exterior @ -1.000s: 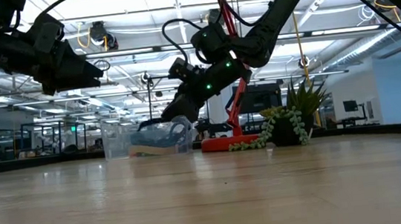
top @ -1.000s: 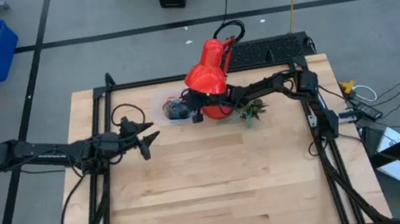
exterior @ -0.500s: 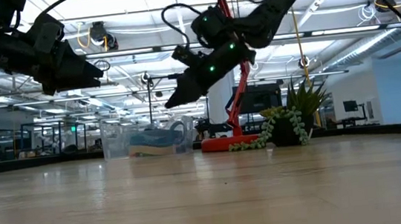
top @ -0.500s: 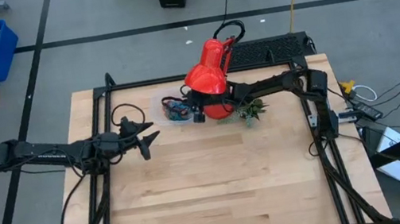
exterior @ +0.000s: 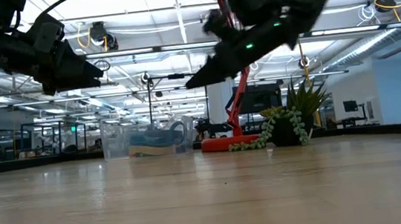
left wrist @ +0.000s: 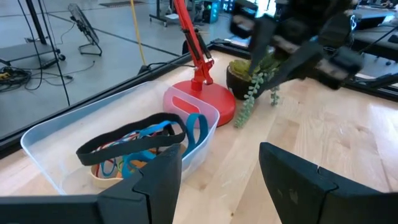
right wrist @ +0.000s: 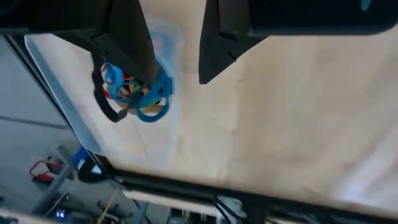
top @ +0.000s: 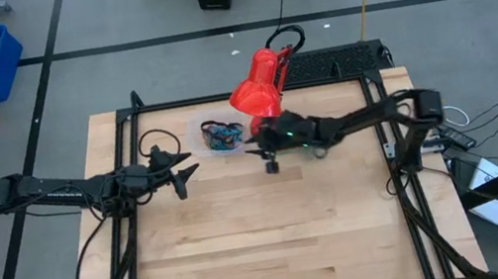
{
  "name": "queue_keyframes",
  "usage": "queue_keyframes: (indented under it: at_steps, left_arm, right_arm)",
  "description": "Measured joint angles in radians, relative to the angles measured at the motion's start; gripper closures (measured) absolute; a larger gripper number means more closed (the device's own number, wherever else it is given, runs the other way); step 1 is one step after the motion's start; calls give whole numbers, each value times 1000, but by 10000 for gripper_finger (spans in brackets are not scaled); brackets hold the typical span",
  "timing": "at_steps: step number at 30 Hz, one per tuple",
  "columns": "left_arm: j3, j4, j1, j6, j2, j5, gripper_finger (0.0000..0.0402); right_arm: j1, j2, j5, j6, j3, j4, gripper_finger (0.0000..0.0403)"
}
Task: Pick and place rubber bands into bin
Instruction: Return to Home Position
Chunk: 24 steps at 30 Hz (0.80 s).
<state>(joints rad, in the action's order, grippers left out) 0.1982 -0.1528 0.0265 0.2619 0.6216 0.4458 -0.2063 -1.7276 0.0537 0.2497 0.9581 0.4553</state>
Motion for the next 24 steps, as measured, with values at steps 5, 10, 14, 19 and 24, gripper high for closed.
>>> queue_keyframes:
  at_steps: [5, 10, 14, 19, 24]
  left_arm:
    - [0, 0, 0, 0, 0, 0, 178]
    - [0, -26, 0, -6, -3, 10, 178]
    - [0, -65, 0, -6, -35, 6, 178]
    - [0, -15, 0, -6, -110, -27, 178]
    - [0, 38, 0, -6, -193, -27, 178]
  right_arm:
    - [50, 201, 1, -50, -195, 95, 289]
    - [96, 430, 1, -89, -350, 101, 289]
    - [111, 616, 1, -54, -452, 104, 289]
    - [111, 839, 1, -146, -572, 103, 287]
    - [111, 1042, 1, -181, -693, 100, 287]
